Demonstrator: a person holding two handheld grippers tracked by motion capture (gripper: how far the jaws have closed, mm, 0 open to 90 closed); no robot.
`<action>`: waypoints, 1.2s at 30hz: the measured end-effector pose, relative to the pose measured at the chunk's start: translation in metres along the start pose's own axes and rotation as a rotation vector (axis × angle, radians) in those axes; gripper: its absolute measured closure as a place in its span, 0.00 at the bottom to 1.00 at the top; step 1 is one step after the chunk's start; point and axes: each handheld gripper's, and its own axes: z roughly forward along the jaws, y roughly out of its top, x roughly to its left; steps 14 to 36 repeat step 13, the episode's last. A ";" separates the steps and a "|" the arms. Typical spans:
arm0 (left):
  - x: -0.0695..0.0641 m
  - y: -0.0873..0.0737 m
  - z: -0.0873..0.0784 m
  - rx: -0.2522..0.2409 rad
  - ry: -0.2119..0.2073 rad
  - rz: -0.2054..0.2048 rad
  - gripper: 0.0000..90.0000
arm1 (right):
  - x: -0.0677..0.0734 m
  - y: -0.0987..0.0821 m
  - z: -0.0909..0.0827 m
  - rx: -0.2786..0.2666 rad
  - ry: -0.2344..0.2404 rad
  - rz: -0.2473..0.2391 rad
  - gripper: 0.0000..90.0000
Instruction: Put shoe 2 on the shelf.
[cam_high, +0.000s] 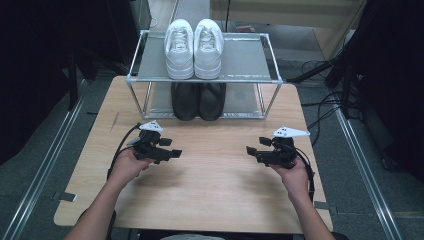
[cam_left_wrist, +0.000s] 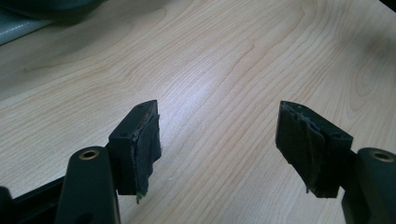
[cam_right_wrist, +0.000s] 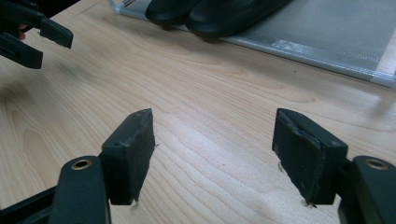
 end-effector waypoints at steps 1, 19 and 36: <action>0.000 0.000 0.000 0.000 0.000 0.000 0.35 | 0.000 0.000 0.000 0.002 0.000 0.001 0.34; -0.003 -0.003 0.011 0.060 -0.003 0.020 0.32 | 0.002 -0.003 0.008 0.057 0.006 -0.053 0.28; -0.003 -0.003 0.011 0.060 -0.003 0.020 0.32 | 0.002 -0.003 0.008 0.057 0.006 -0.053 0.28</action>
